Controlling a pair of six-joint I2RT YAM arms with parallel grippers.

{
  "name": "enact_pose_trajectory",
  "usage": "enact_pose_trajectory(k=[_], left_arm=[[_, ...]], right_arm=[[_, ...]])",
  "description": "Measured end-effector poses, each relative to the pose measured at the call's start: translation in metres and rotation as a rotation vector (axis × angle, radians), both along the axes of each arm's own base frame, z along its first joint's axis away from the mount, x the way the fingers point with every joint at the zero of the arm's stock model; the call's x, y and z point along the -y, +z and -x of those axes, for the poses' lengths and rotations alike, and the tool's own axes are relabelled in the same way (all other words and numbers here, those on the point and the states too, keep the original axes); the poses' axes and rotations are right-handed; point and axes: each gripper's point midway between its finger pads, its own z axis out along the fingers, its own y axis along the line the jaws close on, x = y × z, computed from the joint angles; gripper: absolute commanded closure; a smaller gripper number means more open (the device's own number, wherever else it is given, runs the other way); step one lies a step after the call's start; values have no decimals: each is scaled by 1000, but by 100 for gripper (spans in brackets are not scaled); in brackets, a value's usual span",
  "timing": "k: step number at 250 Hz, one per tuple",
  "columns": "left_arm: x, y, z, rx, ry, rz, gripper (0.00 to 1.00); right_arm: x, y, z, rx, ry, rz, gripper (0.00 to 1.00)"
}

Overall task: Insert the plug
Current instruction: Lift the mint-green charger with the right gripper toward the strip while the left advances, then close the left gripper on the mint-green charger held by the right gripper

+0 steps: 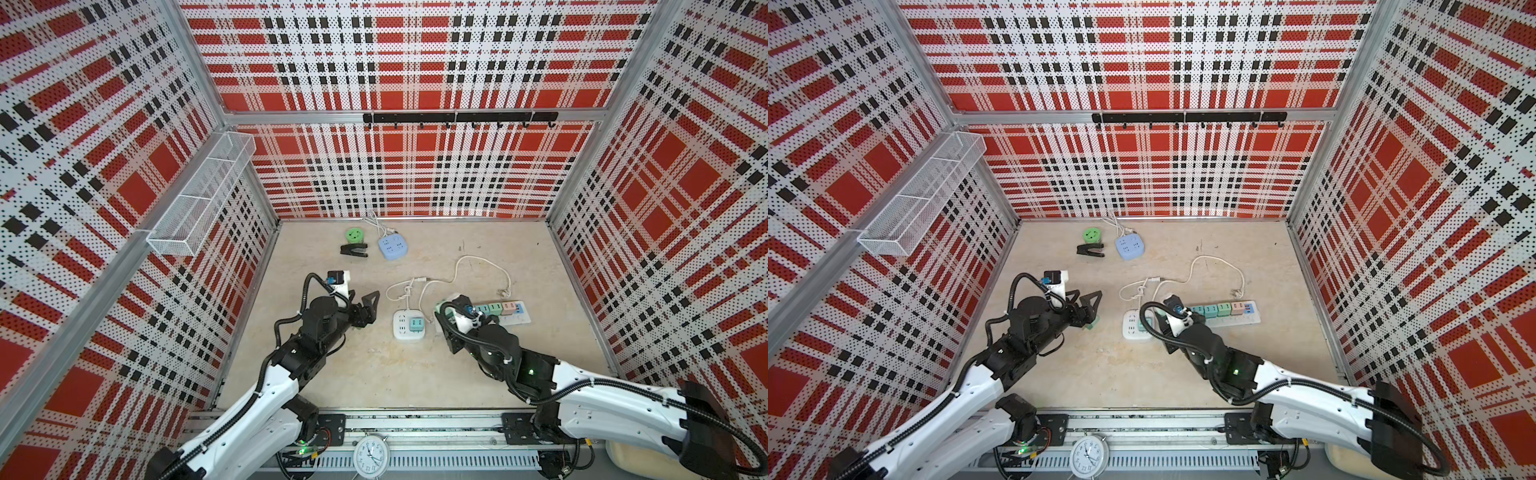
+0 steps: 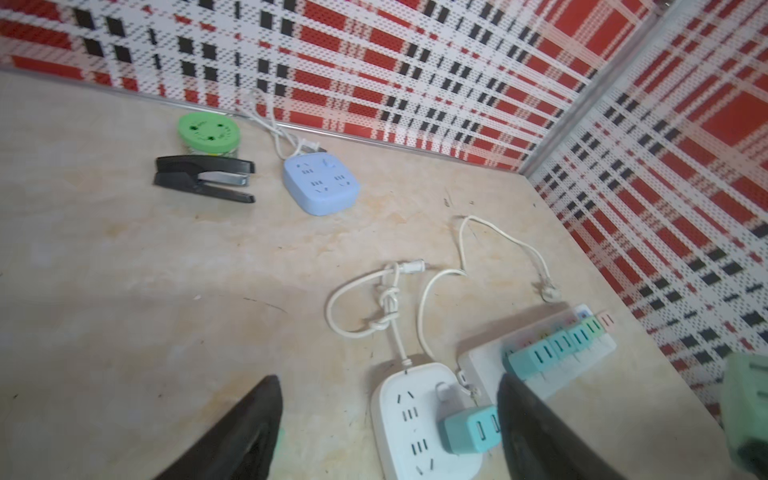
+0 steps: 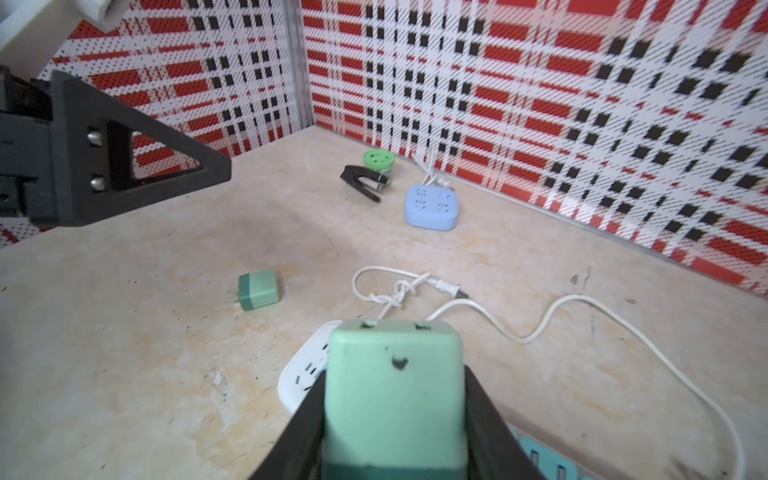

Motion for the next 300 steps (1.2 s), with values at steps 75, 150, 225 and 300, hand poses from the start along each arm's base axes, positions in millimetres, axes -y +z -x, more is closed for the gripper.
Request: enact_pose_trajectory(k=[75, 150, 225, 300], left_arm=[[71, 10, 26, 67, -233, -166, 26], [109, 4, 45, 118, -419, -280, 29], [137, -2, 67, 118, -610, -280, 32], [154, -5, 81, 98, -738, -250, 36]], right_arm=[[26, 22, 4, 252, -28, 19, 91], [15, 16, 15, 386, 83, 167, 98], [-4, 14, 31, 476, 231, 252, 98], [-18, 7, 40, 524, 331, 311, 98]])
